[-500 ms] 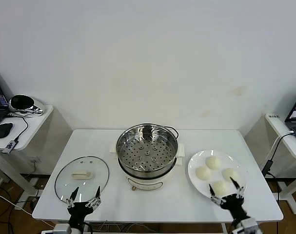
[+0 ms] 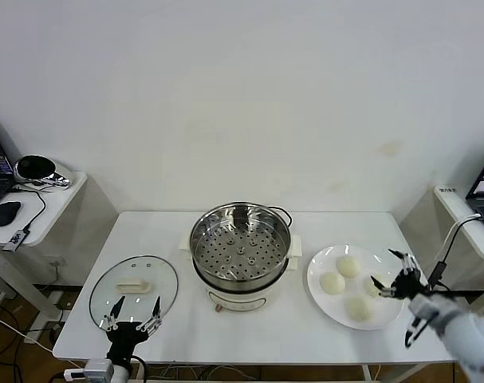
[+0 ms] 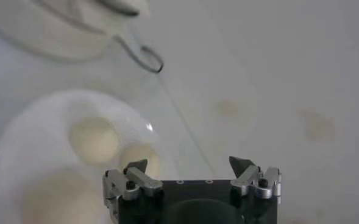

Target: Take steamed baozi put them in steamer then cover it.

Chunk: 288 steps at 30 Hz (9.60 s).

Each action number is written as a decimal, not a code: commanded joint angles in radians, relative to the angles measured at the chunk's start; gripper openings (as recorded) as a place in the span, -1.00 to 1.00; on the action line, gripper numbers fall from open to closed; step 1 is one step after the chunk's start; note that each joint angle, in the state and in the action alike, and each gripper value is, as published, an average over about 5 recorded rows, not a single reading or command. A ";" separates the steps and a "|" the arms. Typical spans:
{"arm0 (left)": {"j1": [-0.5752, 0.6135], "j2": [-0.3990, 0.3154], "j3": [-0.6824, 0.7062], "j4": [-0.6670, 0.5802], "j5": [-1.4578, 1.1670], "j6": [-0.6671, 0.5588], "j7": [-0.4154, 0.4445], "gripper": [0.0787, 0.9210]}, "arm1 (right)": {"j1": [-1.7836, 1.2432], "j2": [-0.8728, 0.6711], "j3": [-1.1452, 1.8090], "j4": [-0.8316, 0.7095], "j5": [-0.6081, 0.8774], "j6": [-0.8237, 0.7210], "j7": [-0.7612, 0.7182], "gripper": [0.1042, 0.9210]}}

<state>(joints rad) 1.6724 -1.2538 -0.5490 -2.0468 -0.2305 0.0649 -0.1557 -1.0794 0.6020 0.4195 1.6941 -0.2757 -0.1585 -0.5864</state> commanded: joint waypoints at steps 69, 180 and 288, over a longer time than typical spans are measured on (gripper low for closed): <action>0.009 0.017 -0.115 0.008 0.017 -0.039 0.000 0.77 | 0.994 0.275 -1.041 -0.763 -0.075 0.110 -0.492 0.22; -0.016 0.028 -0.139 -0.066 -0.065 -0.008 0.012 0.77 | 1.959 -0.055 -1.936 0.042 0.668 -0.333 -0.477 0.76; -0.039 0.023 -0.186 -0.030 -0.088 -0.011 0.019 0.77 | 1.722 0.704 -1.777 -0.342 0.971 -0.566 -0.228 0.20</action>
<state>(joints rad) 1.6334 -1.2307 -0.7349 -2.0766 -0.3186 0.0540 -0.1367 0.6753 1.0986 -1.3255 1.4278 0.5620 -0.6178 -0.8867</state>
